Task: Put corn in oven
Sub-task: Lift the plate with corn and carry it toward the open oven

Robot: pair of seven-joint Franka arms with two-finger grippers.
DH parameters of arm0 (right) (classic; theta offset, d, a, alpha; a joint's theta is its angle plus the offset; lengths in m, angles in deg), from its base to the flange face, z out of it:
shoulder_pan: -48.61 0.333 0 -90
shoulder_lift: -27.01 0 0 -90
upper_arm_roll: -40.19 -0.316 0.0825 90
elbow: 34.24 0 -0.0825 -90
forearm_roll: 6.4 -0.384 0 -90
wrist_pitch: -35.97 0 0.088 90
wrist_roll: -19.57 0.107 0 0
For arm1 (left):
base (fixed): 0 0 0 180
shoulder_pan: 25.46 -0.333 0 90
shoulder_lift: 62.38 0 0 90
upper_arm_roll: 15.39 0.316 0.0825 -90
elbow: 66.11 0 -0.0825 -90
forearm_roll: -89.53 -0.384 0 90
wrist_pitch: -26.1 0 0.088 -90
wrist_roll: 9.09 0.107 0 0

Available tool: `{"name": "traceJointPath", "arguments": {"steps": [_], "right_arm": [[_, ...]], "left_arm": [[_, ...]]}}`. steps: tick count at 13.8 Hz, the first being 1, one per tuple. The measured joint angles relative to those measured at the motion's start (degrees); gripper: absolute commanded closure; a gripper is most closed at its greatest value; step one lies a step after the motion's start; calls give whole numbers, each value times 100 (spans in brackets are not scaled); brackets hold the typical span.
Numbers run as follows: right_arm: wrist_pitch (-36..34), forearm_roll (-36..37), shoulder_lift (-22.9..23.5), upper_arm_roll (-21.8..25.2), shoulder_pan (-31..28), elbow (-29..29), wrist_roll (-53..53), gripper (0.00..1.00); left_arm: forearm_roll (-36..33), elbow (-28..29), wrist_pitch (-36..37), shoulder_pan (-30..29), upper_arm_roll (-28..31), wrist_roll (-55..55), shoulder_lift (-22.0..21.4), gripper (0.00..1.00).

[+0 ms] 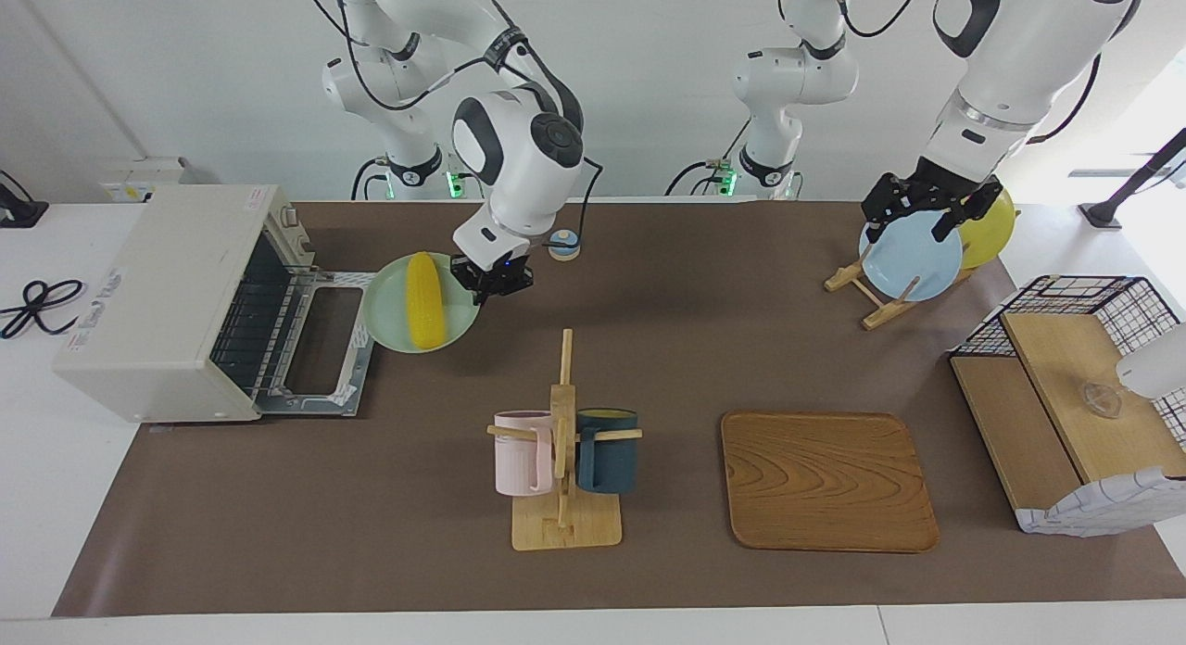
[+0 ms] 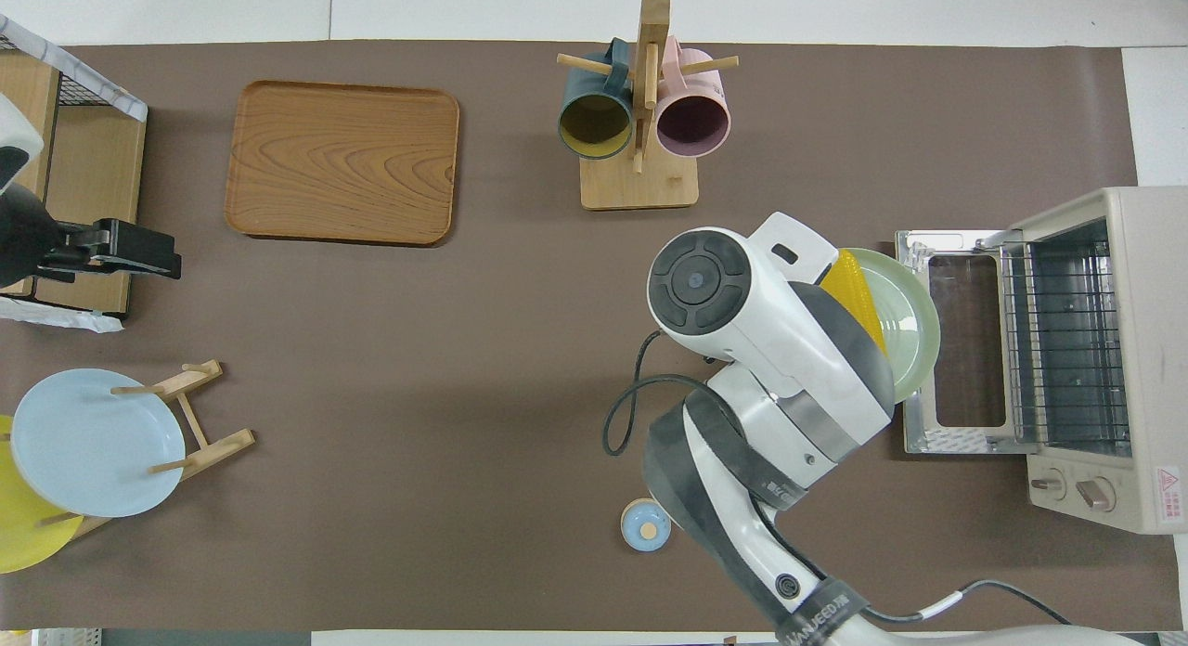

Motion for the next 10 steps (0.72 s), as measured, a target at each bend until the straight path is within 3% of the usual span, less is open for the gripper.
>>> {"name": "traceJointPath", "arguments": {"steps": [10], "right_arm": [[520,0,-110,4,-1068,476,-926,100]], "left_arm": [[0,0,0,-2,1,0,-3,0]]}}
